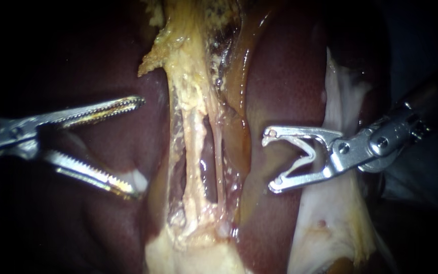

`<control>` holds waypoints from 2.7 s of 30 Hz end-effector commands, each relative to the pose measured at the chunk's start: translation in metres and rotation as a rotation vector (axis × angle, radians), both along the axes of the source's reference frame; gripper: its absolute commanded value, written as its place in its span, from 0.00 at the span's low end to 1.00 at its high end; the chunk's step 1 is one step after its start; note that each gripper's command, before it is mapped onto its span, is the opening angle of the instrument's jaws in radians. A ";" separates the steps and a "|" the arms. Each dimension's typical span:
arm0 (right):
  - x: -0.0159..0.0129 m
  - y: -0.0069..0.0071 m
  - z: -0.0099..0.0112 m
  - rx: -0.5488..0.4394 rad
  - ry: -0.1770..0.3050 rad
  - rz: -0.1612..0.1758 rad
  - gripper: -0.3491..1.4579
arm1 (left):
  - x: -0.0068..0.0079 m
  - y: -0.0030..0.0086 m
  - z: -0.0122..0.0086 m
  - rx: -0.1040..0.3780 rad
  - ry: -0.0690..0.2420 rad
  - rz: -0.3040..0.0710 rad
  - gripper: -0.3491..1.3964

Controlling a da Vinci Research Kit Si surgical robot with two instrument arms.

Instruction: Grabbing gallbladder

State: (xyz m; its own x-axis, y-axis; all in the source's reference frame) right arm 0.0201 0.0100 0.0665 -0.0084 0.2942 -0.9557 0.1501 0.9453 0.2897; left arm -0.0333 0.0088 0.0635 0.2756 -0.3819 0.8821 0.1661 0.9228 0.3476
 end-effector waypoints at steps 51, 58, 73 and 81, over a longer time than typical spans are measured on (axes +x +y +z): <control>0.0002 0.0000 -0.0001 0.001 0.001 0.001 0.51 | -0.0012 0.0093 0.0029 0.223 0.140 -0.342 0.00; 0.0002 -0.0001 -0.0002 0.001 0.001 0.000 0.51 | -0.0007 0.0095 0.0027 0.225 0.139 -0.341 0.00; 0.0002 -0.0001 -0.0002 0.001 0.001 0.000 0.51 | -0.0001 0.0067 -0.0002 0.247 0.177 -0.442 0.77; 0.0002 -0.0001 -0.0002 0.001 0.001 0.000 0.51 | -0.0028 0.0077 0.0014 0.247 0.218 -0.496 0.83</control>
State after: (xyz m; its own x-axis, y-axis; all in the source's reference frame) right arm 0.0203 0.0099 0.0663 -0.0099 0.2950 -0.9554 0.1505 0.9450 0.2903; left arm -0.0367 0.0167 0.0653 0.1742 -0.6979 0.6947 0.6494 0.6117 0.4517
